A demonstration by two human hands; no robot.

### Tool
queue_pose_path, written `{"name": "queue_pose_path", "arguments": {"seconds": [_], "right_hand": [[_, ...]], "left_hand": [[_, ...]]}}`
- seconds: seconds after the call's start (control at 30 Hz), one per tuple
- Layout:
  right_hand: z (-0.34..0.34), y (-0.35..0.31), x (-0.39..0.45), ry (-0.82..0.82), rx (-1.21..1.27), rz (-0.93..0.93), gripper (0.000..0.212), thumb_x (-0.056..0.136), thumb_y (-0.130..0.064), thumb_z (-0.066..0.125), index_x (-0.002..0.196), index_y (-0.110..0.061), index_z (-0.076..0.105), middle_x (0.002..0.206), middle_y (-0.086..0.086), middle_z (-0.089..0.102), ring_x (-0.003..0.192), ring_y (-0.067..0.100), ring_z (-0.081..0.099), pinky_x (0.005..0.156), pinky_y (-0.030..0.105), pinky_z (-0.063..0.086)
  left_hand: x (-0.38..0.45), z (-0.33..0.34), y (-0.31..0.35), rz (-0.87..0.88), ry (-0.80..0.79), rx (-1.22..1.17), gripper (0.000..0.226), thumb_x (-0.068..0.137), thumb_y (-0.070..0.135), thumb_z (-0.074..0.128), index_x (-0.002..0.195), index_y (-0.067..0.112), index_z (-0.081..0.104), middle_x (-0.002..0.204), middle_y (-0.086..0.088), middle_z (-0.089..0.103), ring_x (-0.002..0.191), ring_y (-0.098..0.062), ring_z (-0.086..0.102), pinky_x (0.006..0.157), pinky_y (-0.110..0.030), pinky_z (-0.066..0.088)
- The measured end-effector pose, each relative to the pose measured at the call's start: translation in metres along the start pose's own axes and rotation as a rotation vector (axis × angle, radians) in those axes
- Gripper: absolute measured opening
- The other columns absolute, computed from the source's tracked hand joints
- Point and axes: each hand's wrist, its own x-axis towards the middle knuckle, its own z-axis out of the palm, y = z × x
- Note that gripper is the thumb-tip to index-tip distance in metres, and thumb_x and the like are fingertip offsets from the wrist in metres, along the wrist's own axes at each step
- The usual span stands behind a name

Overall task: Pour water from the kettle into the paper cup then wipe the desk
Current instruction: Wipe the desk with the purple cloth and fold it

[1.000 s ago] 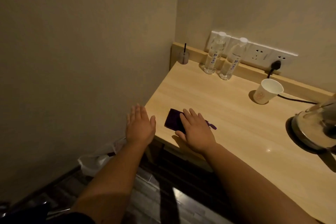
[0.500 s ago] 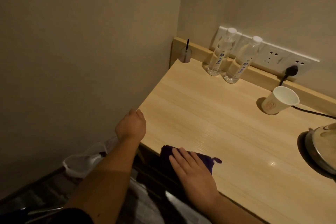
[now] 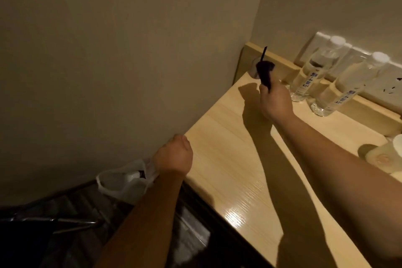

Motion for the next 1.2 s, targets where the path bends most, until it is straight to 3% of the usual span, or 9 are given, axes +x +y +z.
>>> {"name": "queue_pose_path", "arguments": {"seconds": [0.2,0.47,0.6,0.77,0.83,0.9,0.97,1.07,1.2], "right_hand": [[0.079,0.034,0.033,-0.243,-0.641,-0.386,0.044,0.096,-0.026,0.043,0.136,-0.007,0.042,0.14,0.017,0.045,0.123,0.036,0.04,0.104,0.049,0.032],[0.06,0.037,-0.099,-0.454,-0.493,-0.588,0.053,0.096,-0.026,0.047,0.145,-0.01,0.037,0.154,0.011,0.032,0.143,0.029,0.026,0.117,0.04,0.011],[0.041,0.04,-0.22,-0.485,-0.437,-0.633,0.052,0.092,-0.028,0.055,0.141,-0.015,0.045,0.15,0.005,0.039,0.14,0.021,0.032,0.115,0.045,0.011],[0.017,0.013,-0.315,-0.589,-0.193,-0.279,0.053,0.096,-0.047,0.033,0.144,-0.026,0.04,0.153,-0.009,0.031,0.141,0.004,0.023,0.118,0.036,0.011],[-0.002,-0.005,-0.327,-0.584,0.226,0.128,0.047,0.098,-0.046,0.037,0.143,-0.033,0.041,0.149,-0.014,0.039,0.136,-0.003,0.032,0.117,0.033,0.02],[-0.026,-0.023,-0.325,-0.532,0.823,0.586,0.036,0.099,-0.032,0.046,0.132,-0.023,0.056,0.129,0.0,0.064,0.118,0.015,0.059,0.107,0.043,0.04],[-0.046,-0.023,-0.307,-0.354,1.237,0.802,0.032,0.097,-0.021,0.046,0.121,-0.008,0.061,0.113,0.017,0.07,0.1,0.029,0.068,0.091,0.047,0.052],[-0.076,-0.017,-0.249,-0.171,1.253,0.798,0.029,0.096,-0.022,0.046,0.111,-0.006,0.064,0.1,0.016,0.073,0.084,0.027,0.071,0.078,0.042,0.055],[-0.087,0.002,-0.131,-0.053,0.629,0.39,0.021,0.1,-0.028,0.044,0.105,-0.026,0.064,0.097,0.006,0.071,0.091,0.028,0.064,0.078,0.038,0.046]], "left_hand": [[0.01,0.002,0.004,-0.095,-0.132,0.081,0.042,0.102,0.041,0.02,0.113,0.017,0.053,0.104,-0.008,0.063,0.092,-0.028,0.06,0.07,-0.034,0.037],[-0.001,0.002,-0.002,0.027,-0.017,-0.037,0.038,0.102,0.033,0.026,0.097,0.012,0.057,0.08,-0.004,0.062,0.066,-0.02,0.053,0.057,-0.03,0.035],[0.0,-0.004,0.0,0.044,-0.047,-0.004,0.038,0.102,0.032,0.025,0.102,0.011,0.056,0.093,-0.011,0.066,0.079,-0.031,0.061,0.061,-0.033,0.038],[-0.002,-0.005,0.0,0.062,-0.033,-0.022,0.043,0.102,0.032,0.022,0.109,0.007,0.056,0.104,-0.02,0.066,0.091,-0.039,0.063,0.073,-0.041,0.047],[-0.003,-0.006,0.0,0.074,-0.033,-0.026,0.044,0.102,0.031,0.022,0.111,0.005,0.056,0.104,-0.022,0.065,0.091,-0.04,0.063,0.074,-0.042,0.048],[-0.003,-0.008,0.001,0.079,-0.025,-0.029,0.044,0.102,0.031,0.022,0.109,0.005,0.057,0.102,-0.022,0.065,0.089,-0.039,0.063,0.075,-0.042,0.05],[-0.004,-0.009,0.002,0.071,-0.019,-0.036,0.044,0.102,0.032,0.023,0.108,0.006,0.058,0.101,-0.021,0.066,0.088,-0.039,0.063,0.074,-0.042,0.05],[-0.003,-0.007,0.001,0.06,-0.027,-0.05,0.044,0.101,0.032,0.022,0.107,0.006,0.058,0.1,-0.02,0.066,0.087,-0.039,0.062,0.072,-0.041,0.048],[0.001,-0.002,0.0,0.035,-0.017,-0.037,0.042,0.102,0.032,0.024,0.103,0.008,0.058,0.096,-0.018,0.066,0.084,-0.037,0.062,0.066,-0.037,0.041]]}}
